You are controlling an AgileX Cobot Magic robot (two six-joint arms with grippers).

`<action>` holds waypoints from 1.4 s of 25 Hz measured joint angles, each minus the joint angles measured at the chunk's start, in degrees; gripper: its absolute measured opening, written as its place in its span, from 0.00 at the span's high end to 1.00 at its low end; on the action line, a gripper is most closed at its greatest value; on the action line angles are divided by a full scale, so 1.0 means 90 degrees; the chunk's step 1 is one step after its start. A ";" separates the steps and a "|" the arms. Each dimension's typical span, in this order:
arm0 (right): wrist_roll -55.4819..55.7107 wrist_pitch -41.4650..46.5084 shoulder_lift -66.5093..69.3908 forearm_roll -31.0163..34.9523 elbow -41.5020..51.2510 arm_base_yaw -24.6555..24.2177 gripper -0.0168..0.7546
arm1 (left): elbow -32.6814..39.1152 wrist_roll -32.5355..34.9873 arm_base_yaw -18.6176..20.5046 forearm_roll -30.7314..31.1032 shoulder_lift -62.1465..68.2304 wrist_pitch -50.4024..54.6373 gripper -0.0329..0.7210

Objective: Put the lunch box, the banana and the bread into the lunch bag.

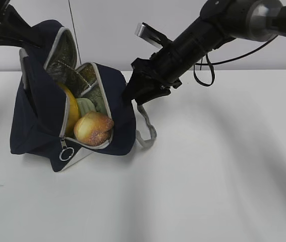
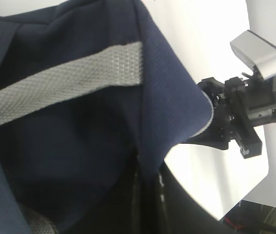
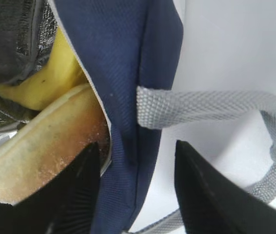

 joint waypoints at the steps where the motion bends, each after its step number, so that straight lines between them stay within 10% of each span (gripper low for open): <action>1: -0.0016 0.0000 0.0012 0.0041 0.0000 0.0000 0.46 | 0.0000 0.0000 0.0000 0.0000 0.0000 0.0000 0.98; 10: -0.0124 0.0000 0.0237 0.0345 0.0000 0.0000 0.50 | 0.0000 0.0000 0.0000 0.0006 0.0000 0.0000 0.98; 20: -0.0582 0.0000 0.0237 0.0661 0.0000 0.0000 0.95 | 0.0000 0.0000 0.0000 0.0015 0.0000 0.0000 0.98; 35: 0.0096 0.0101 0.0100 -0.0154 -0.1286 -0.0040 0.97 | 0.0000 0.0003 -0.0365 -0.0274 0.0000 -0.0051 0.98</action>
